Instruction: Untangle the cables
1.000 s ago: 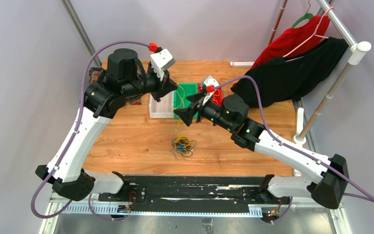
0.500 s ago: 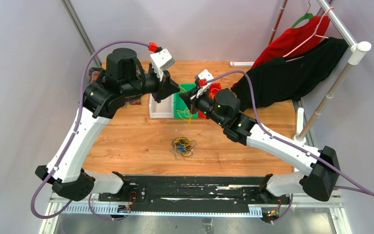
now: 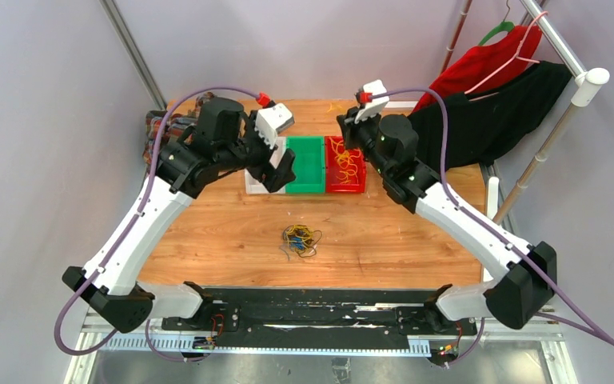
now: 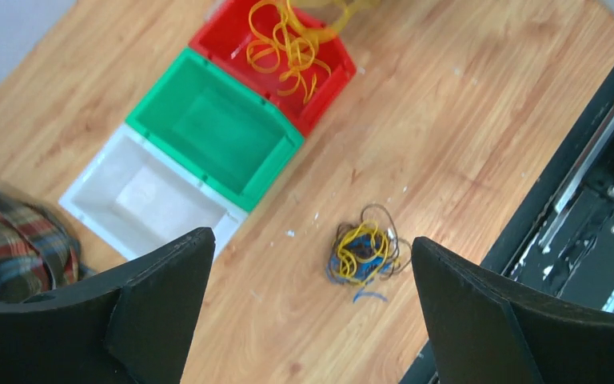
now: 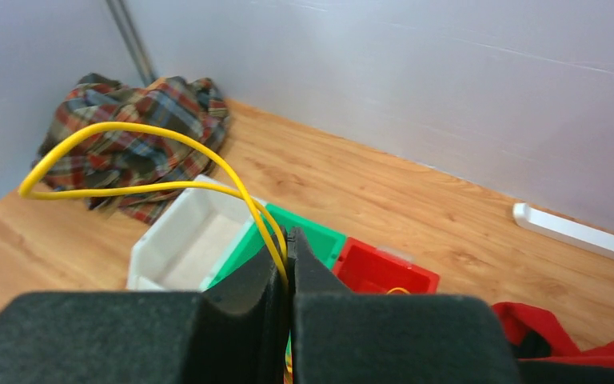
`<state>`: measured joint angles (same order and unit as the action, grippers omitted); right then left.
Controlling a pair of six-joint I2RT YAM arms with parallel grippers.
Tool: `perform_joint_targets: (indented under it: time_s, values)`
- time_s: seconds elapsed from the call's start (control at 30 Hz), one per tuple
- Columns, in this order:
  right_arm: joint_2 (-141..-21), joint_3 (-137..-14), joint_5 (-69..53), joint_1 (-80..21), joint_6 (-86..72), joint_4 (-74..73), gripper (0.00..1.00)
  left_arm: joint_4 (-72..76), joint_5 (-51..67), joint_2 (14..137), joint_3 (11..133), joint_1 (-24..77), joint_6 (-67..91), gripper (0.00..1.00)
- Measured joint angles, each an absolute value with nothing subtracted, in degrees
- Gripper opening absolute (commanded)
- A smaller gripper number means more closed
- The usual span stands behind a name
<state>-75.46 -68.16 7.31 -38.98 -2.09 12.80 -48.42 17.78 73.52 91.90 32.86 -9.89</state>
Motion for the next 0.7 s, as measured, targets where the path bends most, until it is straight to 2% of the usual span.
perform_joint_targets:
  time_s: [0.27, 0.7]
  values:
    - [-85.4, -73.3, 7.4, -32.4, -3.1, 13.1, 0.01, -52.8, 16.3, 69.6, 85.1, 32.9, -13.7, 0.98]
    - [-99.6, -76.4, 12.0, -31.5, -0.3, 13.2, 0.0, -54.8, 16.3, 64.9, 79.8, 32.9, -18.7, 0.98]
